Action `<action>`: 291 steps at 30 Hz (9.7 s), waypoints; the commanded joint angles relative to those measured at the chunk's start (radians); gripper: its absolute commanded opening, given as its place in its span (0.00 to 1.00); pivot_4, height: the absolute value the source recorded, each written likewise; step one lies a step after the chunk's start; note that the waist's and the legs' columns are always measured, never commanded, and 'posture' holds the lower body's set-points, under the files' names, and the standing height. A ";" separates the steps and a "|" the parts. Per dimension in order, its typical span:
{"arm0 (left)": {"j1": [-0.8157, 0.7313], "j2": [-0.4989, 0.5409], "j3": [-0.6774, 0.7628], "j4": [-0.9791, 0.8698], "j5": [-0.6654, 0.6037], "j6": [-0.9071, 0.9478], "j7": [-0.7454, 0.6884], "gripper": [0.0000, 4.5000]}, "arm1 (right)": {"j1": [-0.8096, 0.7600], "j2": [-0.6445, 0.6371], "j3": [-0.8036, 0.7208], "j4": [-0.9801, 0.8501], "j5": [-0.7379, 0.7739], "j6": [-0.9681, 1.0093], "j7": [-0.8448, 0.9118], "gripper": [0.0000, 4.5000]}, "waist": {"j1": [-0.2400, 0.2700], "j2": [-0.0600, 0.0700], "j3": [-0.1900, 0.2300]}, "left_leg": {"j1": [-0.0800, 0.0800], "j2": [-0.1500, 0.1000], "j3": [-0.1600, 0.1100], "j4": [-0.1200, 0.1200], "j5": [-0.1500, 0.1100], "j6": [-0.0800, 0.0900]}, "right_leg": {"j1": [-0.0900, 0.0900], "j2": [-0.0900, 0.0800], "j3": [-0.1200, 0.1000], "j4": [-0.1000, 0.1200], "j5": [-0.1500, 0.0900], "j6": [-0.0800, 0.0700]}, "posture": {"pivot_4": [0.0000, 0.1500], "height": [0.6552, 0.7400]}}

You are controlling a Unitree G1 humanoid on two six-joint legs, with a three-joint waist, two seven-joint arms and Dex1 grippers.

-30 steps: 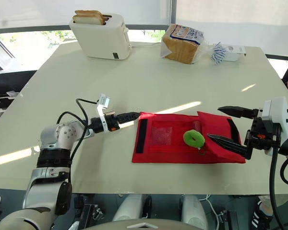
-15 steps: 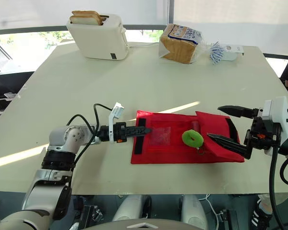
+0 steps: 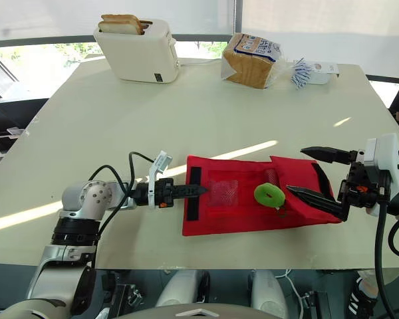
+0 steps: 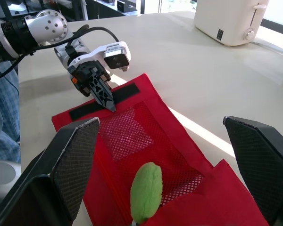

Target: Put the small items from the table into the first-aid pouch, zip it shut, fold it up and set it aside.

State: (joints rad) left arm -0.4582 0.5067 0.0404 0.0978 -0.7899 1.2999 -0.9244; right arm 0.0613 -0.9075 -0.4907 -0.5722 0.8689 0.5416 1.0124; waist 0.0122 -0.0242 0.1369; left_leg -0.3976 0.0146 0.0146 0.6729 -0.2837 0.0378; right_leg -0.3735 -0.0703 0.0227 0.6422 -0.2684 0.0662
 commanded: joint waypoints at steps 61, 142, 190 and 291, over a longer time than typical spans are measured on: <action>0.179 0.179 0.271 0.000 -0.001 -0.071 -0.207 0.88 | -0.080 -0.002 0.058 -0.037 0.025 0.000 -0.039 1.00 | 0.000 -0.005 0.003 | -0.001 0.003 0.000 0.000 0.000 0.000 | -0.002 0.000 0.000 0.001 0.000 0.000 | 1.00 1.00; -0.554 -0.283 -0.060 0.500 0.205 -0.481 -0.338 0.00 | -0.349 0.475 0.755 0.377 -0.701 -0.073 -0.272 0.01 | -0.027 -0.008 0.001 | 0.000 -0.003 0.002 0.001 0.003 -0.004 | -0.003 0.001 -0.001 0.003 0.000 0.000 | 1.00 1.00; -0.476 -0.424 -0.201 0.708 0.458 -0.565 -0.320 0.99 | 0.188 0.165 -0.060 0.054 -0.239 -0.210 -0.049 1.00 | 0.000 -0.001 -0.001 | 0.003 -0.004 0.001 0.001 0.000 0.001 | 0.003 0.000 -0.002 0.001 0.000 0.000 | 1.00 1.00; -0.170 0.326 0.017 -0.295 0.192 -0.651 -0.380 1.00 | -0.699 0.517 0.601 1.154 -0.703 -0.367 -0.090 0.00 | -0.032 0.004 0.001 | 0.000 -0.003 0.003 0.000 0.002 -0.004 | -0.002 0.001 -0.001 0.002 0.000 0.000 | 1.00 1.00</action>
State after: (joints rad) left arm -0.6287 0.8205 0.0340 -0.1565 -0.5807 0.6533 -1.3139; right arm -0.6618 -0.4106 0.0662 0.5967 0.1834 0.1724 0.8903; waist -0.0194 -0.0203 0.1381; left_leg -0.3971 0.0119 0.0172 0.6729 -0.2813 0.0338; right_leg -0.3758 -0.0691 0.0215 0.6441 -0.2684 0.0663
